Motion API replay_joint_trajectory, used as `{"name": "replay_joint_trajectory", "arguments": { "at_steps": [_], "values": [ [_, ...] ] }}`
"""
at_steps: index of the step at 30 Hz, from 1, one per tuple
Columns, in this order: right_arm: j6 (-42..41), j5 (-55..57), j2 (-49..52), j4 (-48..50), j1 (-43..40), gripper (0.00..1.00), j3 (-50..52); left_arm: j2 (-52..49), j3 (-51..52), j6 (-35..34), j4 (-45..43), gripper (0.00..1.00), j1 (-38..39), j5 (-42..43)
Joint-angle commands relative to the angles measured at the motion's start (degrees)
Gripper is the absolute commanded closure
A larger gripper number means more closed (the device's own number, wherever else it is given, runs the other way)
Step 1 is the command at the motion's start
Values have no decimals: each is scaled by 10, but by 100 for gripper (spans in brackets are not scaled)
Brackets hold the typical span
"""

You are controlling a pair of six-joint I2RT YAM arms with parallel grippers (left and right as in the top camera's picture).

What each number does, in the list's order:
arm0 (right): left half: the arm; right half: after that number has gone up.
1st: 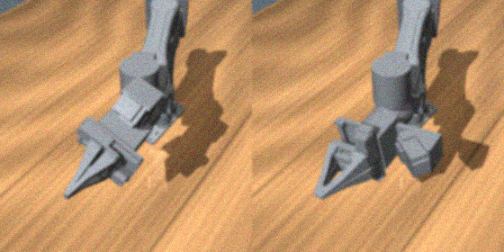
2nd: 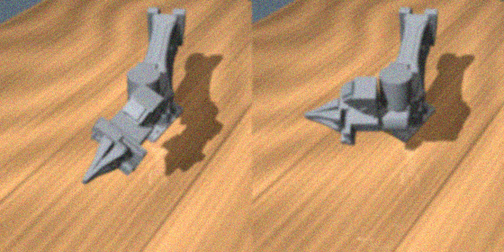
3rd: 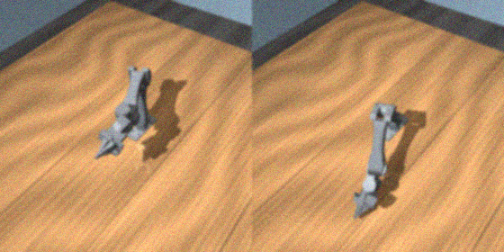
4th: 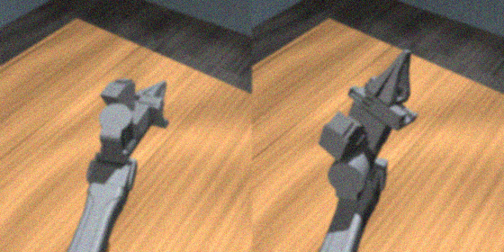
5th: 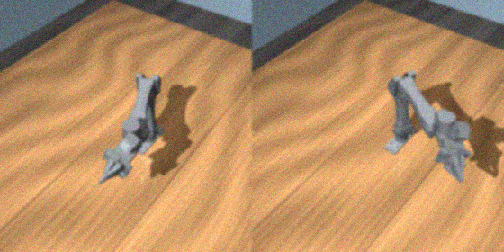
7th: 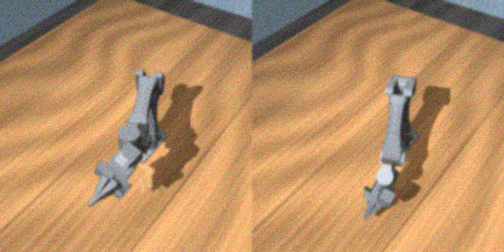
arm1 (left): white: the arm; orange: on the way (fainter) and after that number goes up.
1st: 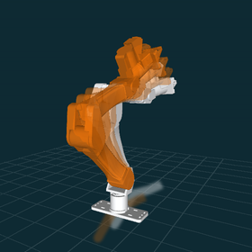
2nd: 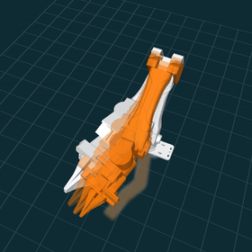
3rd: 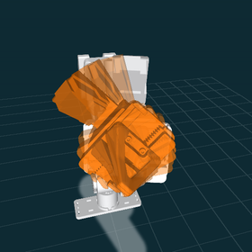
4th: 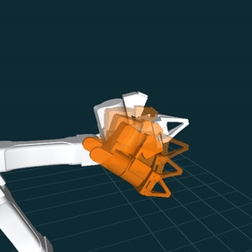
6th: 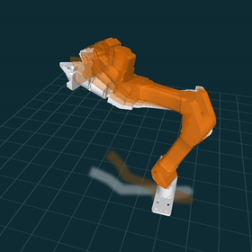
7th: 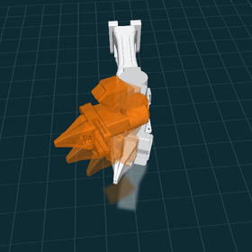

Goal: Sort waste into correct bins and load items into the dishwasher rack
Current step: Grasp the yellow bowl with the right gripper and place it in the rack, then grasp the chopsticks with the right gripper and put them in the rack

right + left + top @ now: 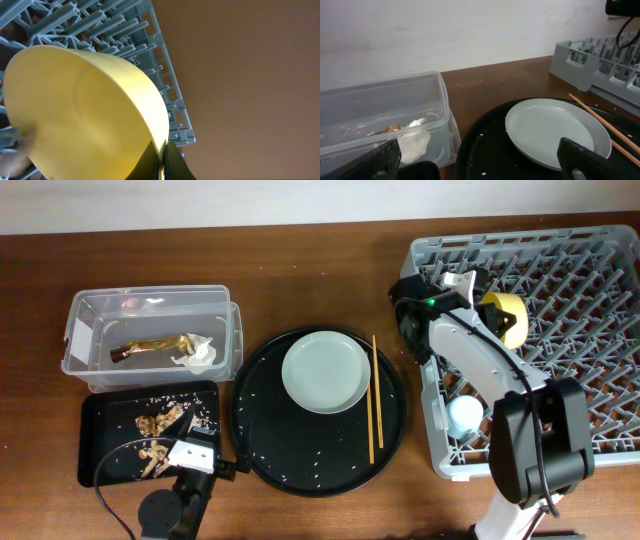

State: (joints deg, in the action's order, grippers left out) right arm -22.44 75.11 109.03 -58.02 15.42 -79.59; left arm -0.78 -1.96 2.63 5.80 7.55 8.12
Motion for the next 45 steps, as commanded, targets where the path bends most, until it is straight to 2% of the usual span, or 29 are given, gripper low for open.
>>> {"name": "replay_joint_trajectory", "arguments": {
  "at_steps": [1, 3, 5, 7, 9, 10, 13, 16, 18, 20, 22, 24, 28, 29, 32, 35, 37, 38, 42, 45],
  "values": [
    [-3, -12, 11, -9, 4, 82, -2, 4, 7, 9, -2, 1, 3, -4],
    [-3, -27, 2, -11, 21, 82, -3, 4, 7, 9, -2, 0, 3, -4],
    [-3, -31, -20, -17, 62, 63, -12, 4, 7, 9, -2, 1, 3, -4],
    [-3, -32, -40, -52, 102, 38, -40, 4, 7, 9, -2, 0, 3, -4],
    [-3, -59, -57, -87, 127, 31, -70, 4, 7, 9, -2, 0, 3, -4],
    [-3, -118, -72, -113, 144, 30, -95, 4, 7, 9, -2, 0, 3, -4],
    [-3, -354, -99, -154, 174, 31, -136, 4, 7, 9, -2, 1, 3, -4],
    [-3, -584, -101, -164, 179, 33, -132, 4, 7, 9, -2, 0, 3, -4],
    [-3, -704, -90, -154, 179, 40, -103, 4, 7, 9, -2, 0, 3, -4],
    [-1, -803, -75, -87, 180, 42, -31, 4, 7, 9, -2, 0, 3, -4],
    [-26, -809, -71, -36, 179, 48, 33, 4, 7, 9, -2, 1, 3, -4],
    [-80, -804, -71, 5, 178, 49, 106, 4, 7, 9, -2, 0, 3, -4],
    [-75, -760, -71, 96, 178, 50, 192, 4, 7, 9, -2, 0, 3, -4],
    [-51, -748, -71, 114, 178, 51, 203, 4, 7, 9, -3, 0, 3, -4],
    [-16, -718, -71, 131, 178, 66, 206, 4, 7, 9, -2, 0, 3, -4],
    [12, -706, -71, 127, 178, 76, 206, 4, 7, 9, -2, 1, 3, -4],
    [12, -705, -71, 115, 178, 77, 205, 4, 7, 9, -2, 0, 3, -4],
    [12, -706, -71, 114, 178, 71, 205, 4, 7, 9, -2, 0, 3, -4],
    [19, -701, -78, 120, 176, 63, 184, 4, 7, 9, -2, 1, 3, -4],
    [27, -708, -77, 140, 136, 65, 179, 4, 7, 9, -2, 1, 3, -4]
  ]
}}
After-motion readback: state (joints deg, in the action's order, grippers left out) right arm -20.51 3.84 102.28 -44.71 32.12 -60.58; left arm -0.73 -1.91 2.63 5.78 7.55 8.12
